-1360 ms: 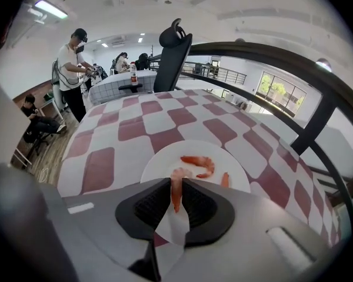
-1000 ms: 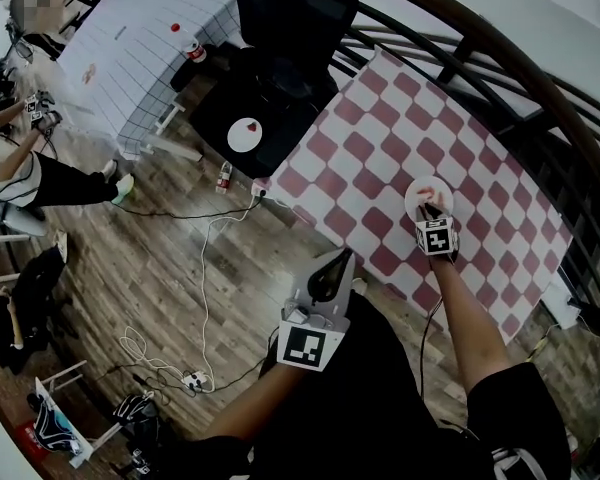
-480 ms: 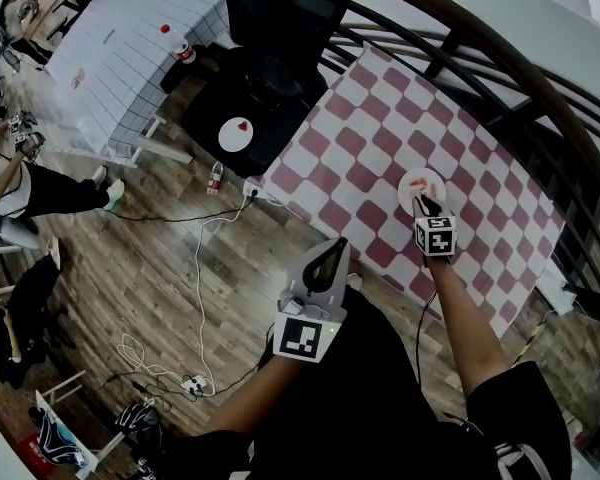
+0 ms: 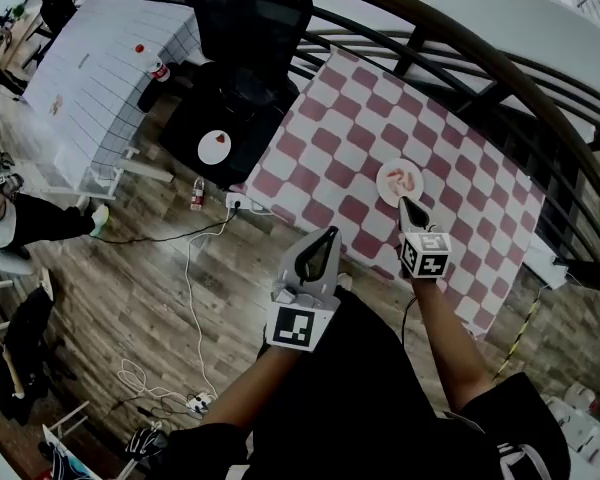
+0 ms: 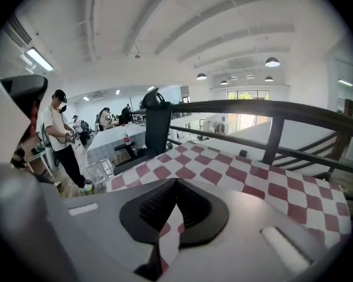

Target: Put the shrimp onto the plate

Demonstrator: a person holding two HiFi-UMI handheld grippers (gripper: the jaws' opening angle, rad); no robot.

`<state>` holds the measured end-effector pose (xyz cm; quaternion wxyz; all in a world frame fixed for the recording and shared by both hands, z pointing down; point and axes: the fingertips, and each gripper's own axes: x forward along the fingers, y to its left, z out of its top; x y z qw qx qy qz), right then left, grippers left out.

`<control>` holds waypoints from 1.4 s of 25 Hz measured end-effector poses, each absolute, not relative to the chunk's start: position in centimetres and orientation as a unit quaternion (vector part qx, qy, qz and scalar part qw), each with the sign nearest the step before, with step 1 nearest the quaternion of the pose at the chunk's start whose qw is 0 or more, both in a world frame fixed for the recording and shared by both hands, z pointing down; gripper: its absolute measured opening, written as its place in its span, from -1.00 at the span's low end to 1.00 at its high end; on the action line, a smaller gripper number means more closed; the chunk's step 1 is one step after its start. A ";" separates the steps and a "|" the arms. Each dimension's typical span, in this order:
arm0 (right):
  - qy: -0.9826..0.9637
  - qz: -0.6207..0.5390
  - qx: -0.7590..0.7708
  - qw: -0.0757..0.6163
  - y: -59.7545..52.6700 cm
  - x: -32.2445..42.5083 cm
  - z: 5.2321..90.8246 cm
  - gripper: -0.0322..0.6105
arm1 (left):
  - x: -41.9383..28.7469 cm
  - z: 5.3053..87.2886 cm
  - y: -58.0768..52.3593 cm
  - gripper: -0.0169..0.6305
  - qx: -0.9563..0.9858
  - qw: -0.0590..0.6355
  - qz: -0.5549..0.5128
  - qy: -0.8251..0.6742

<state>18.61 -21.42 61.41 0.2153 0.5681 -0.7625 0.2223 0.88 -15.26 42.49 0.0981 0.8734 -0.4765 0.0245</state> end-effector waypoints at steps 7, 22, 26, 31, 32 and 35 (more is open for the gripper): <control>-0.760 0.199 0.603 0.137 -17.9 18.1 53.7 -0.91 | 2.0 41.6 -14.5 -0.92 0.892 0.094 0.016 -0.442; -0.732 0.065 0.676 0.055 -11.1 17.0 39.2 -0.91 | 7.9 39.4 -14.2 -0.92 0.936 0.072 0.003 -0.344; -0.719 0.046 0.691 0.057 -10.2 17.8 37.8 -0.91 | 9.0 38.0 -14.5 -0.92 0.938 0.062 -0.003 -0.341; -0.699 0.029 0.712 0.055 -9.2 19.2 36.9 -0.91 | 10.6 36.9 -13.8 -0.92 0.948 0.047 -0.022 -0.315; -0.697 0.025 0.714 0.054 -9.0 19.3 36.8 -0.91 | 10.8 37.0 -13.5 -0.92 0.950 0.048 -0.023 -0.309; -0.692 0.024 0.720 0.047 -8.6 19.2 36.5 -0.91 | 11.1 36.8 -13.0 -0.92 0.952 0.049 -0.023 -0.302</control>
